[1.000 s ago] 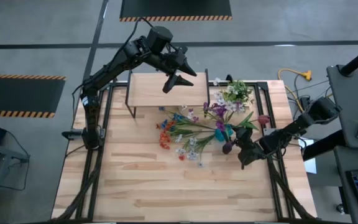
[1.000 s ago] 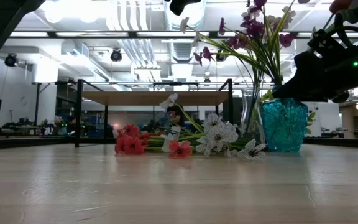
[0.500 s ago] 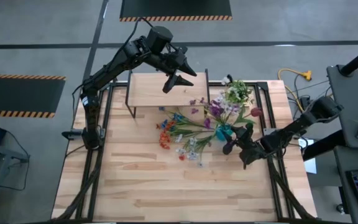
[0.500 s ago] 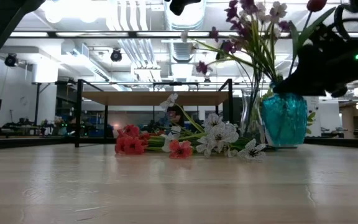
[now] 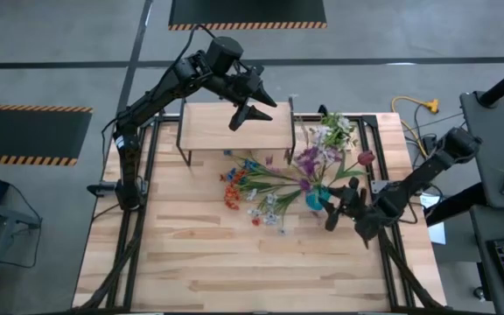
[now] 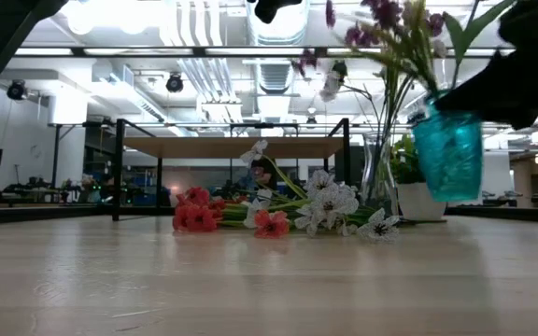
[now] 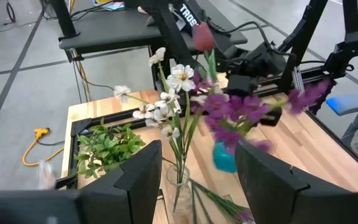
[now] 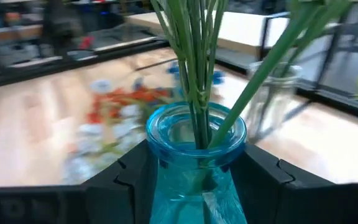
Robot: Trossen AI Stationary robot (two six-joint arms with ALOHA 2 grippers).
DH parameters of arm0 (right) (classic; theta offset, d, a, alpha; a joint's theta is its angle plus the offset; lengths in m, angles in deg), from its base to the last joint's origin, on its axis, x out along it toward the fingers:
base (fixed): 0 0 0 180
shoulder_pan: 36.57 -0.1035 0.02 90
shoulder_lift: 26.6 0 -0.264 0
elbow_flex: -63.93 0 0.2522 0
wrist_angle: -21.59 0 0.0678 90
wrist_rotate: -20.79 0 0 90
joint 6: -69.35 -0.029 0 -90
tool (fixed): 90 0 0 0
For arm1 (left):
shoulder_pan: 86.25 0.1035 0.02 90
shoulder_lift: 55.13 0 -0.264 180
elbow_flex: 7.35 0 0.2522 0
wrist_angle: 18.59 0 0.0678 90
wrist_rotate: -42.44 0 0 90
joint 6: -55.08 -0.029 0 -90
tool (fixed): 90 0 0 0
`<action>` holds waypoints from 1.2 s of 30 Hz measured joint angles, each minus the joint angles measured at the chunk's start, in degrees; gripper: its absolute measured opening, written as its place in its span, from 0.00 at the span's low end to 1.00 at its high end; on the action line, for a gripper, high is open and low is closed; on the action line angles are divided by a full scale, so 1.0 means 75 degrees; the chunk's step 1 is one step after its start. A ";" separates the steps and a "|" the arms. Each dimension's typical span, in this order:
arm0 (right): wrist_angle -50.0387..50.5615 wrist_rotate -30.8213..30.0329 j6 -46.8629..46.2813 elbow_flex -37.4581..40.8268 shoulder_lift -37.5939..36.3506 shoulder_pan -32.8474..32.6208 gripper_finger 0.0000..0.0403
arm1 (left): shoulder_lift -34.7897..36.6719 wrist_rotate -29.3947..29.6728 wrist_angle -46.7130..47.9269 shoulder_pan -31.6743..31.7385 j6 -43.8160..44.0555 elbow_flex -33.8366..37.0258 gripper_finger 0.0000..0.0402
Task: Pick and place flowers into a vace then onto a shelf
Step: Move the blue flower vase from the middle left to the bottom right of the table
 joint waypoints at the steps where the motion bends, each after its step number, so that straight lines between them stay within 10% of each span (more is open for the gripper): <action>1: -0.0007 0.0032 0.0000 0.0000 -0.0070 -0.0181 0.41 | 0.0000 0.0000 0.0000 0.0000 0.0000 0.0000 0.46; 18: -0.0001 0.0248 0.0258 0.0015 -0.0514 -0.3293 0.41 | 0.0000 0.0001 0.0000 0.0050 -0.0081 0.0000 0.46; 36: -0.0323 -0.0039 -0.1027 0.0015 0.0925 -0.4376 0.41 | 0.0015 -0.0006 -0.0009 0.0023 -0.0061 0.0000 0.46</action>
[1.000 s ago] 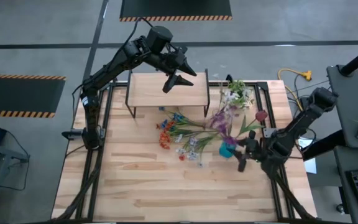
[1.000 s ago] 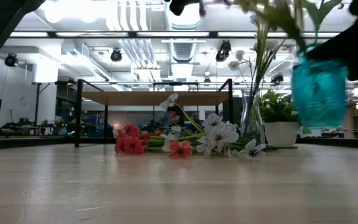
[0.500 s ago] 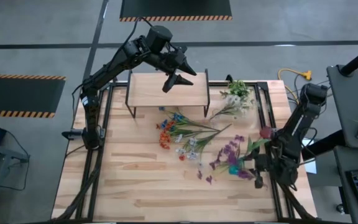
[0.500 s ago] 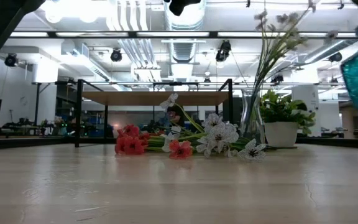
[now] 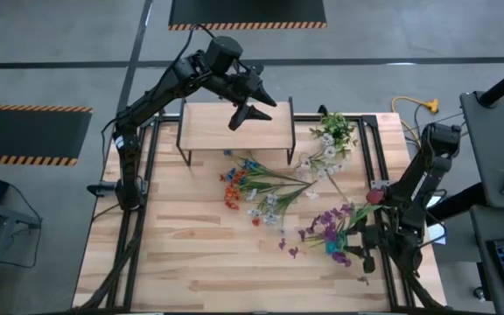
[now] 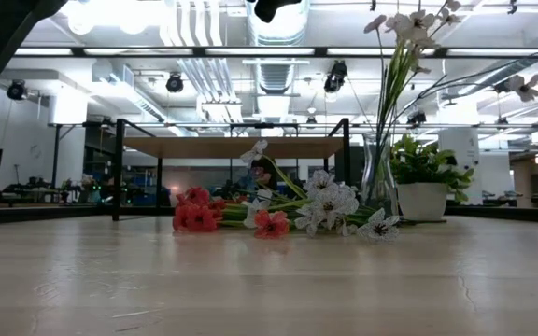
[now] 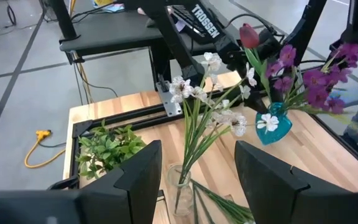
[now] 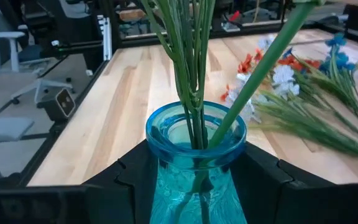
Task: Pick and place flowers into a vace then onto a shelf
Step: Move the blue flower vase from the middle left to the bottom right of the table
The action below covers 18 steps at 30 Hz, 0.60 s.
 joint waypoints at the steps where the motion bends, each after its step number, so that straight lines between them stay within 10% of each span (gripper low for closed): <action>1: -0.0012 -0.0082 -0.0154 0.0000 0.0114 -0.0012 0.41 | 0.0000 0.0000 0.0000 -0.0008 0.0009 0.0000 0.46; 18: -0.0232 -0.0400 -0.1094 0.0000 0.0971 -0.0052 0.48 | 0.0000 0.0003 -0.0006 -0.0017 0.0067 0.0000 0.46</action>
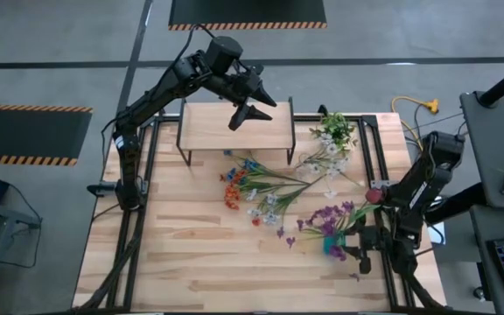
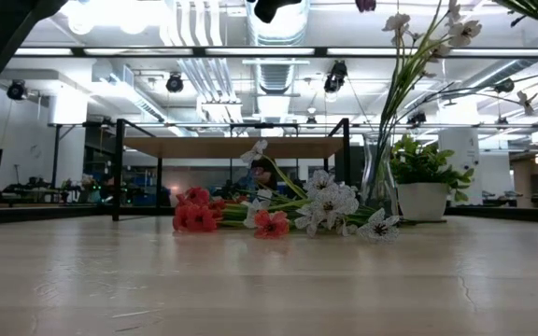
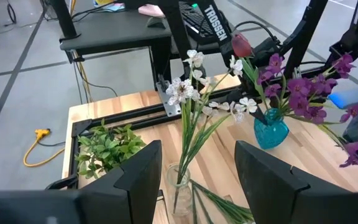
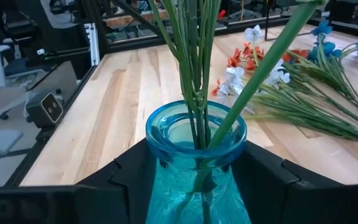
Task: Pick and place flowers into a vace then onto a shelf
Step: Move the blue flower vase from the middle left to the bottom right of the table, then put the white flowers into the blue flower vase
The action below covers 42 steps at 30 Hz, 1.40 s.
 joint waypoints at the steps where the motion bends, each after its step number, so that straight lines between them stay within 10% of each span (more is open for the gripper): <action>1: 0.0002 0.0034 0.0003 0.0000 -0.0041 0.0000 0.49 | 0.0000 0.0000 -0.0002 0.0000 0.0008 0.0000 0.46; 30: 0.0083 0.2346 0.1013 -0.0003 -0.2529 0.0003 0.62 | 0.0000 0.0000 0.0000 -0.0015 0.0060 0.0000 0.46; 42: 0.1010 0.1830 0.1384 -0.0003 -0.3571 0.0023 0.61 | 0.0000 -0.0001 0.0003 -0.0015 0.0141 0.0000 0.46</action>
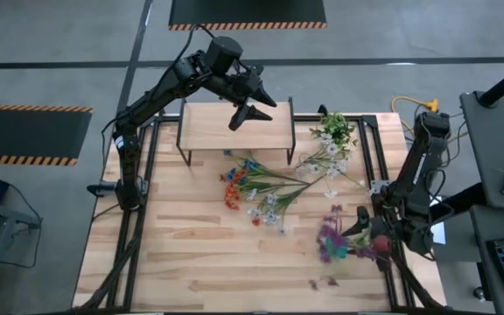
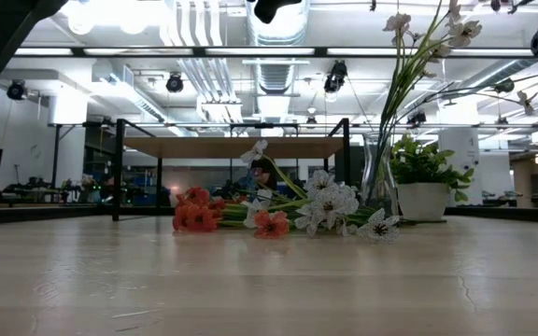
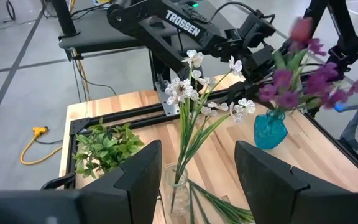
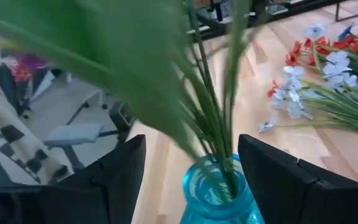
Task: Pick and place flowers into a vace then onto a shelf
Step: Put the white flowers into the blue flower vase
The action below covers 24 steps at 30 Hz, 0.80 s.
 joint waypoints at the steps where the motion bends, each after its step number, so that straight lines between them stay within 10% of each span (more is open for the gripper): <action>1: 0.0065 0.0003 0.0000 -0.0006 -0.0075 -0.0003 0.61 | 0.0000 -0.0001 0.0000 0.0000 0.0019 0.0000 0.46; 24: 0.0134 0.0724 0.1454 -0.0021 -0.2465 -0.0004 0.61 | 0.0000 -0.0001 0.0006 0.0000 0.0147 0.0000 0.46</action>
